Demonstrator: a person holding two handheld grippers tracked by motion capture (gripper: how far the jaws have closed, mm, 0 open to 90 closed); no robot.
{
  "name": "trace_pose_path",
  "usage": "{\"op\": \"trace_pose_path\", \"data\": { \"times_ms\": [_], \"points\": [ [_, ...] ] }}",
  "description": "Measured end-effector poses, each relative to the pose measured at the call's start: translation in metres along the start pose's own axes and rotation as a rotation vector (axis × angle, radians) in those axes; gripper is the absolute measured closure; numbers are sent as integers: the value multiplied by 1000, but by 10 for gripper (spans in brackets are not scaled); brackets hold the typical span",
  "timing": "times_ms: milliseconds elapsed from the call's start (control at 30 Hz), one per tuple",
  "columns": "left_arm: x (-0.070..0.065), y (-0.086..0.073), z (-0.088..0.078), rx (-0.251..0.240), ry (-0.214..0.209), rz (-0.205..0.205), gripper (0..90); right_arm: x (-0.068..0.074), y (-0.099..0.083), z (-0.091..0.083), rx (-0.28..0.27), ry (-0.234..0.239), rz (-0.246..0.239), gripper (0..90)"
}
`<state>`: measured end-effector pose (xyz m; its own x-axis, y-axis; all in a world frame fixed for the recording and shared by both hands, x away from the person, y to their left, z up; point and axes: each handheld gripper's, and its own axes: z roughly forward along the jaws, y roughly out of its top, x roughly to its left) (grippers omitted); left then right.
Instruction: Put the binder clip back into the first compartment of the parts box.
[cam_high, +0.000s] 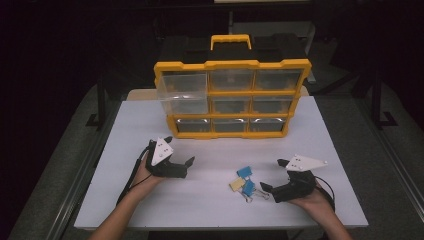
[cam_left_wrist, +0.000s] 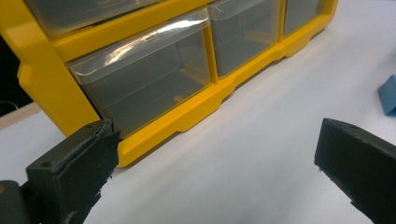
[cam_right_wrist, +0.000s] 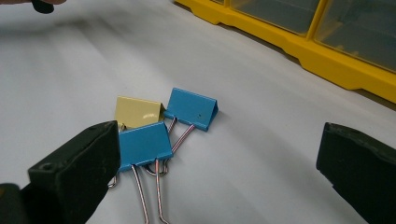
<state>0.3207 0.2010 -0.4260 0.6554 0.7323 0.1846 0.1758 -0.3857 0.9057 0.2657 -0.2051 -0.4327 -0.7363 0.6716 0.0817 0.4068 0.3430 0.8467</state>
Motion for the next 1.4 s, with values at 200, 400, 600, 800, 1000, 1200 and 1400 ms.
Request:
{"op": "trace_pose_path", "data": {
  "times_ms": [200, 400, 600, 800, 1000, 1200, 1400],
  "points": [
    [4, 2, -3, -12, -28, -117, 0, 0, 0, 0, 0, 0, 1, 0],
    [6, 3, -4, -28, -44, -169, 0, 0, 0, 1, 2, 2, 0, 0],
    [7, 4, -4, -32, -39, -164, 0, 1, 0, 1, 5, 5, 0, 0],
    [8, 4, -8, -41, -38, -179, 0, 0, 0, 1, 4, 4, 2, 0],
    [10, 0, -23, -62, -43, -189, 0, -1, -1, 1, 5, 3, 5, 0],
    [15, -7, -38, -73, -19, -169, 0, -1, -1, 1, 5, 2, 6, 0],
    [17, -13, -52, -94, -7, -187, 0, 0, -1, 2, 7, 4, 1, 0]
  ]
}}
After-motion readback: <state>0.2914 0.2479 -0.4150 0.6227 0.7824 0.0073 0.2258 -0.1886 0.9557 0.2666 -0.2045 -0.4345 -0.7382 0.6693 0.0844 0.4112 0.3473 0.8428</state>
